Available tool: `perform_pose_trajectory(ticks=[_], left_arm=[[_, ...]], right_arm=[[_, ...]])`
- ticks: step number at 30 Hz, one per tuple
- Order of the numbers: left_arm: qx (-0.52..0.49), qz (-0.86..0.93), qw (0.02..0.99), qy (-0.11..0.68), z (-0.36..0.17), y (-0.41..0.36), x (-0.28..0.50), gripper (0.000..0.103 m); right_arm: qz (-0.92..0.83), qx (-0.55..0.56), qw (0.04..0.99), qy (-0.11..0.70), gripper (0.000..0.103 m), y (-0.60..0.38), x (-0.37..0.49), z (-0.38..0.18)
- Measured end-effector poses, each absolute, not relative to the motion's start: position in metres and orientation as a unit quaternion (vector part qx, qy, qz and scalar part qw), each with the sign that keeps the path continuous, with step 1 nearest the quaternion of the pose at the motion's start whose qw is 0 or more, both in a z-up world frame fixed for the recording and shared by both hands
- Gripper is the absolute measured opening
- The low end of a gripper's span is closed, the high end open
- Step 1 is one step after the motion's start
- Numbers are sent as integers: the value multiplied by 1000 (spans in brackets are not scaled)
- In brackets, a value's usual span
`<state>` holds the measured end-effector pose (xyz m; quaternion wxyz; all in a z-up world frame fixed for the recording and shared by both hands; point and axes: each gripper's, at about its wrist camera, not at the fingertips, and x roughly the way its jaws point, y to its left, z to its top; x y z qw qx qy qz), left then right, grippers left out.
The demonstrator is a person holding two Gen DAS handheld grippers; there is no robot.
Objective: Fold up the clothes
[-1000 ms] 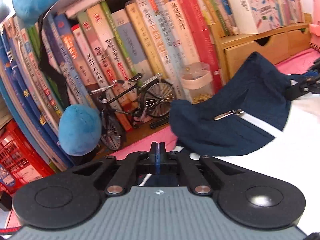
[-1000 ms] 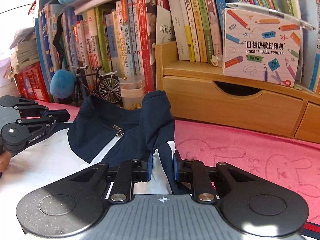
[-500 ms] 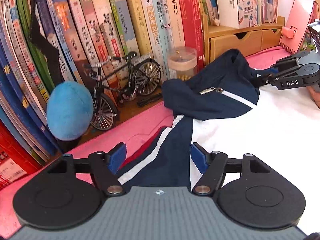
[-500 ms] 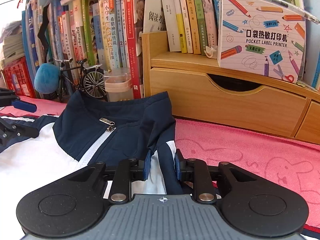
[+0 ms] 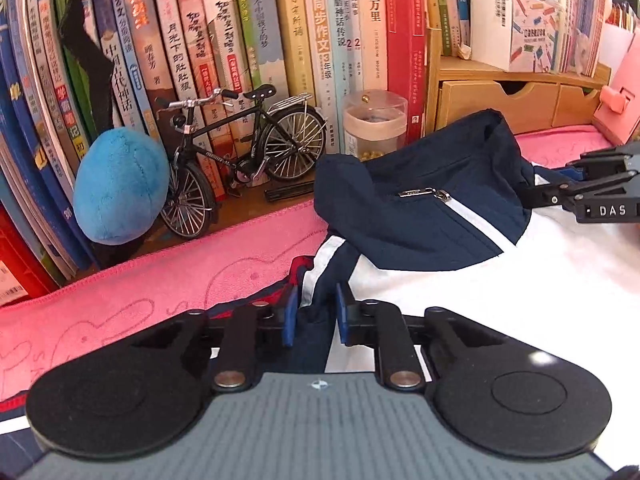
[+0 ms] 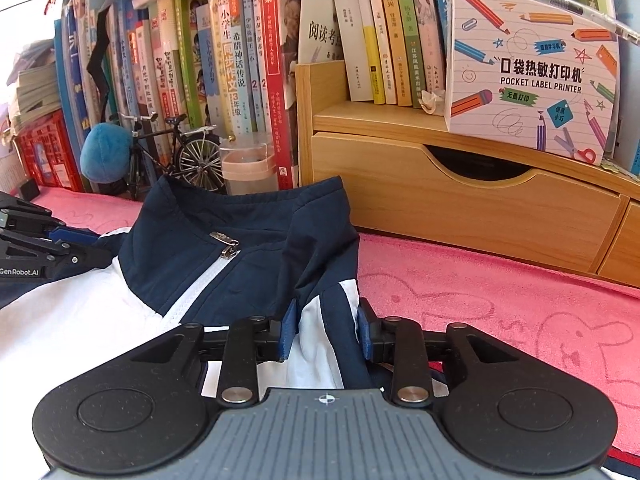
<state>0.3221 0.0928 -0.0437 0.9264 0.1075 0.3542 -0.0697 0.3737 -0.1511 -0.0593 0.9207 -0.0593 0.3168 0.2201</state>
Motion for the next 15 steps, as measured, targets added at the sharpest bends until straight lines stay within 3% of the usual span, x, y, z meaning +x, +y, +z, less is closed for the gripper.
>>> perform_pose_trajectory(ticks=[3, 9, 13, 15], left_arm=[[149, -42, 927, 340, -46, 80, 322, 5], [182, -3, 929, 322, -55, 78, 348, 4], [206, 7, 926, 316, -59, 71, 342, 5], [202, 7, 927, 317, -53, 74, 330, 13]], right_arm=[[209, -82, 928, 298, 15, -144, 365, -54], [180, -81, 933, 299, 16, -135, 389, -53], [167, -61, 932, 317, 33, -138, 399, -56], [171, -44, 928, 327, 41, -147, 390, -49]])
